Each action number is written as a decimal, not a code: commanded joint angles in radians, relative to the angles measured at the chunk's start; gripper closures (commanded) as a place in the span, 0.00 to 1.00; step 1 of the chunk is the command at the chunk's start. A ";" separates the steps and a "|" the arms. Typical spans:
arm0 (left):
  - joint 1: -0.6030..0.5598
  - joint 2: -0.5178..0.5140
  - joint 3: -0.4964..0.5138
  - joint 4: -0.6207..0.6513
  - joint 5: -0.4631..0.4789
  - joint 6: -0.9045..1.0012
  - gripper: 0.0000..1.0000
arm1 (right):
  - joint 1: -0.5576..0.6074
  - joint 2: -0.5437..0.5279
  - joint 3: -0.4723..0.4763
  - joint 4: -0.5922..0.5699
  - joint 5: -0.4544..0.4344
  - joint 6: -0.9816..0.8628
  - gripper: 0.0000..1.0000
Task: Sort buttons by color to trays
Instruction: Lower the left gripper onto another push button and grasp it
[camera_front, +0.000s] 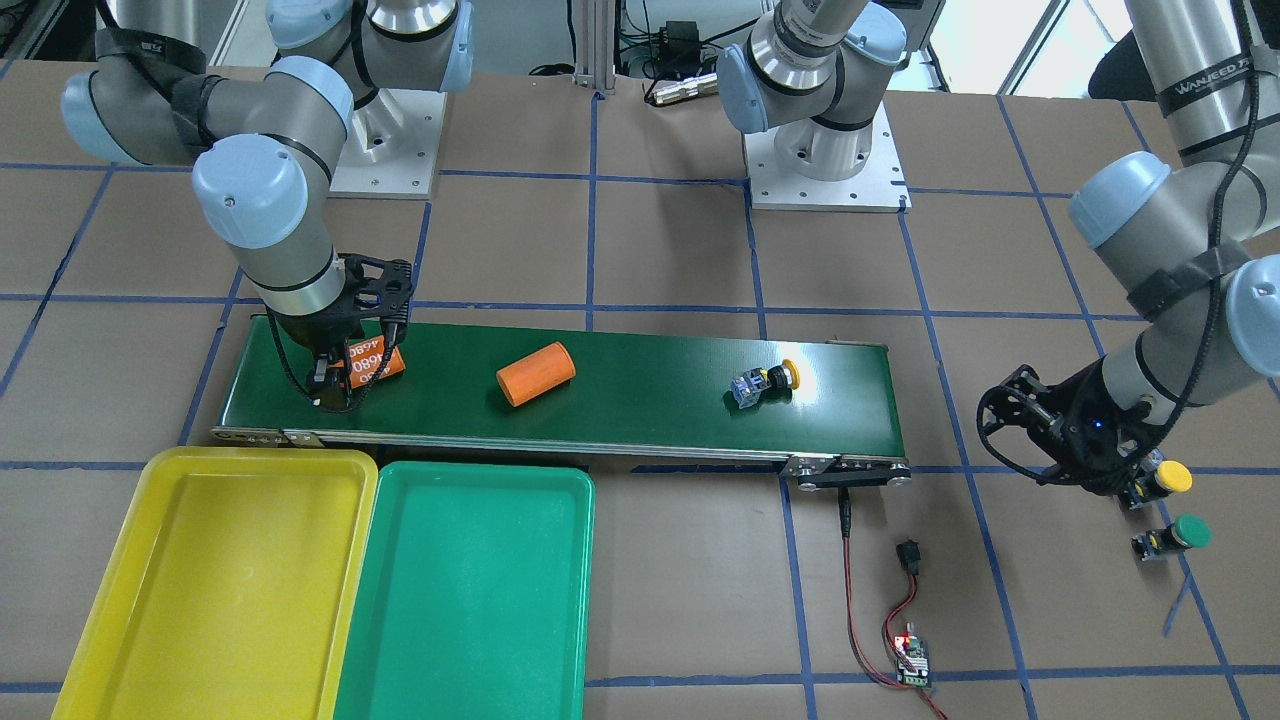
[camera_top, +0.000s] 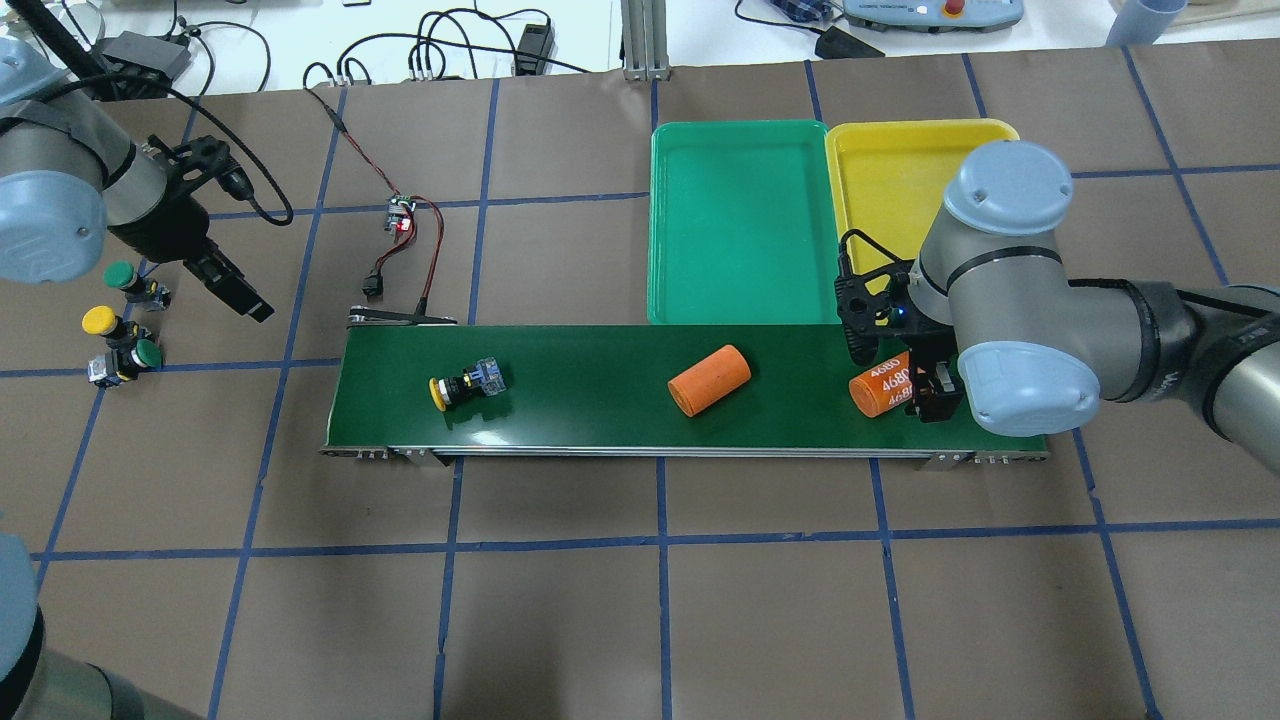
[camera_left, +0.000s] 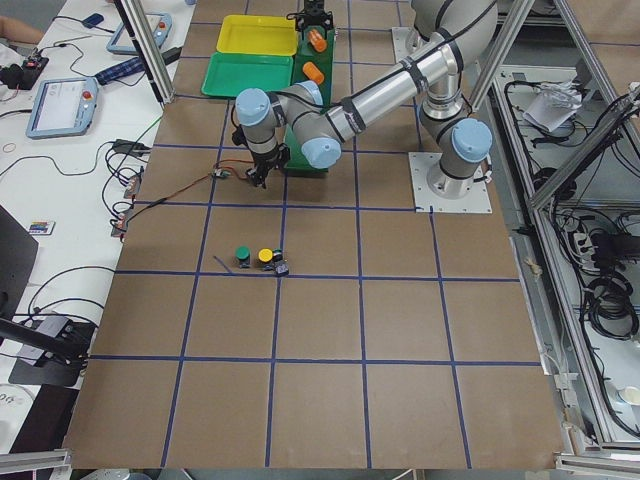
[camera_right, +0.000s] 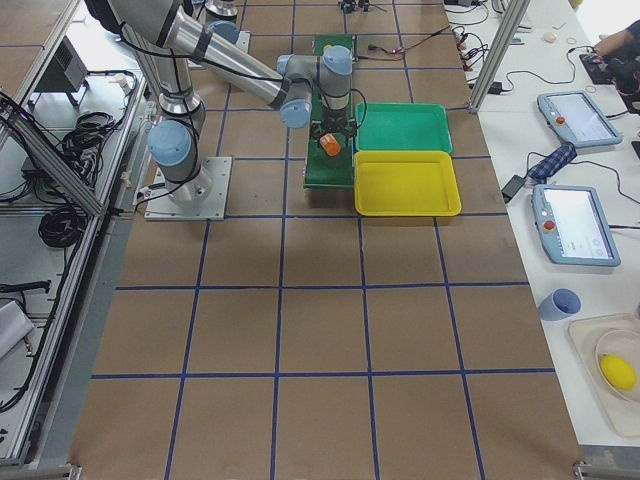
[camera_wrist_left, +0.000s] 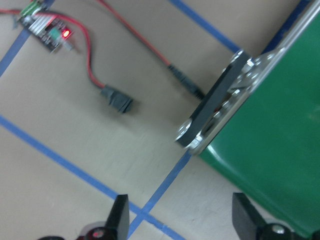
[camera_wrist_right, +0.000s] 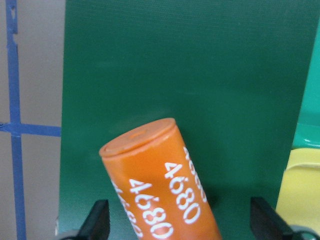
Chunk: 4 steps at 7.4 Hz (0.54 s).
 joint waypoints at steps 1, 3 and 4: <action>0.044 -0.026 0.005 0.041 0.022 -0.003 0.13 | 0.000 0.000 0.000 0.000 0.000 0.000 0.00; 0.094 -0.066 0.031 0.132 0.040 -0.003 0.03 | 0.000 0.000 0.000 0.000 0.000 0.000 0.00; 0.125 -0.095 0.070 0.150 0.042 -0.004 0.01 | 0.000 0.000 0.000 0.000 0.000 0.000 0.00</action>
